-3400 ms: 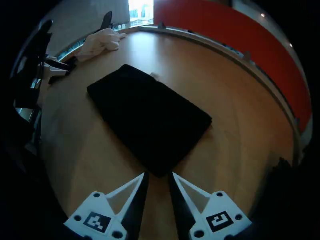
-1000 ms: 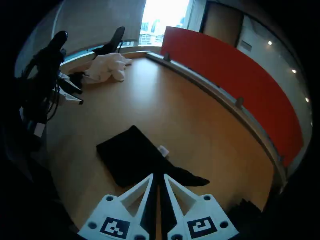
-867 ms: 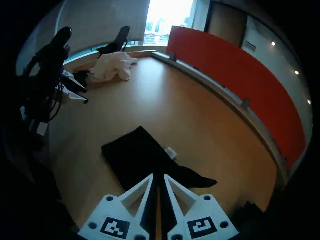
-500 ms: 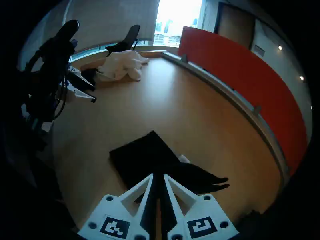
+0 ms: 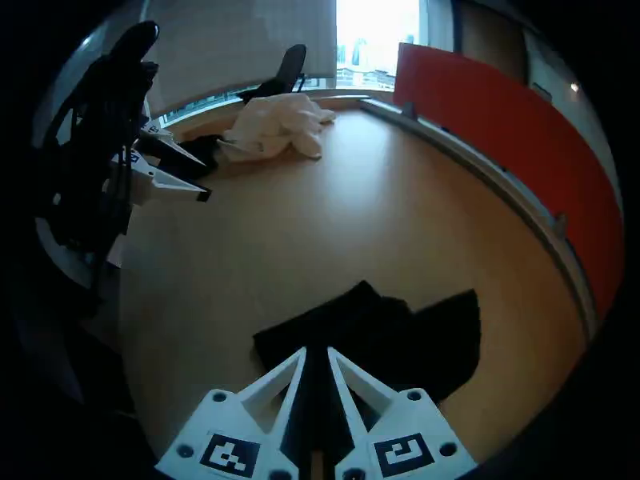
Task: Fold towel
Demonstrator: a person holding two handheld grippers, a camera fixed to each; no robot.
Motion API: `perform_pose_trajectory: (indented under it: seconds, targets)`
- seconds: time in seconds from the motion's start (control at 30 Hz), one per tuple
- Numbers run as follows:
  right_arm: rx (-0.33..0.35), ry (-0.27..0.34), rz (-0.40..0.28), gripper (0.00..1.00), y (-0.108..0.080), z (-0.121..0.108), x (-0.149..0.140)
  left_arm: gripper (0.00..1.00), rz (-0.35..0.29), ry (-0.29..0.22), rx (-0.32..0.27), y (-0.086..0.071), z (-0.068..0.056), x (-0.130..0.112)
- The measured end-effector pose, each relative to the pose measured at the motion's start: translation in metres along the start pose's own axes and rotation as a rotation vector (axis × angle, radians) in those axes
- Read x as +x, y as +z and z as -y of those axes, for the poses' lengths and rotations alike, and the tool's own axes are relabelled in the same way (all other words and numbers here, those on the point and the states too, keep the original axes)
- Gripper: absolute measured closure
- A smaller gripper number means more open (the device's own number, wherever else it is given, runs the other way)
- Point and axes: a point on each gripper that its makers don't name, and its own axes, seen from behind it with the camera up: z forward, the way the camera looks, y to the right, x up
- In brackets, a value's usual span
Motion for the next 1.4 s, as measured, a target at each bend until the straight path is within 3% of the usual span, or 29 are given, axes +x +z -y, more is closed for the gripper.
perform_pose_trajectory:
  seconds: [0.5, 0.57, 0.67, 0.7, 0.83, 1.4]
  targets:
    - [0.013, 0.031, 0.021, 0.91, 0.007, 0.006, -0.01, 0.24, 0.005, -0.005, 0.005, 0.0, 0.008, -0.004]
    - [0.01, 0.036, 0.02, 0.78, 0.007, 0.005, -0.01, 0.24, 0.004, -0.005, 0.004, 0.0, 0.008, -0.004]
    - [0.0, 0.045, 0.02, 0.43, 0.007, 0.004, -0.012, 0.24, 0.004, -0.006, 0.005, -0.001, 0.009, -0.004]
    - [-0.004, 0.047, 0.019, 0.36, 0.007, 0.003, -0.012, 0.24, 0.004, -0.007, 0.006, -0.001, 0.009, -0.004]
    - [-0.03, 0.062, 0.022, 0.25, 0.006, -0.002, -0.017, 0.24, 0.004, -0.008, 0.007, -0.002, 0.011, -0.005]
    - [-0.091, 0.135, 0.073, 0.25, -0.013, -0.008, -0.067, 0.24, 0.004, -0.004, 0.008, -0.004, 0.01, -0.007]
